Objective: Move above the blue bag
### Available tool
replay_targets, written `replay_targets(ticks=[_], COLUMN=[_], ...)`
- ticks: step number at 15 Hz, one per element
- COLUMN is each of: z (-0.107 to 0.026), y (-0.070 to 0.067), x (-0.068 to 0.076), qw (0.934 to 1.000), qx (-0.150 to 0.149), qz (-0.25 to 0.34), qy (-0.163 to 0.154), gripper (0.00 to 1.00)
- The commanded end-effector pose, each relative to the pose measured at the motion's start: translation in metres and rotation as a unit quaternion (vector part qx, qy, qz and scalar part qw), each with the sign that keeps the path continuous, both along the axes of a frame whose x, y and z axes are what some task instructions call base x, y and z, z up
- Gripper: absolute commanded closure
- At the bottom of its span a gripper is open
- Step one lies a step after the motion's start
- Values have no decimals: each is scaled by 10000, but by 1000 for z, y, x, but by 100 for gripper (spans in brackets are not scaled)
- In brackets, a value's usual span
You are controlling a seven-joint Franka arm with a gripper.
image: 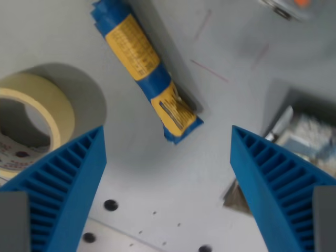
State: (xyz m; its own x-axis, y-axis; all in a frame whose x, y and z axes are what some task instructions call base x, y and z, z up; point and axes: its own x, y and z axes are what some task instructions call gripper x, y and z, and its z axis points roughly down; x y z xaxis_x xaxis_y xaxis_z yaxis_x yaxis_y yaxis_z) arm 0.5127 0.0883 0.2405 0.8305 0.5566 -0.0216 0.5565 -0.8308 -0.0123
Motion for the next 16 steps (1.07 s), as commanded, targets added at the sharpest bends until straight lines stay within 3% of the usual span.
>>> replay_targets(ticks=[1,10,16], z=[-13,-56,-68], y=[4,15,17], x=[-5,-5,-8], qw=[9841,9811,9849], qx=[57,-17,6], qz=[1702,1860,1637], qy=[-512,-534,-571], gripper=[0,0,0])
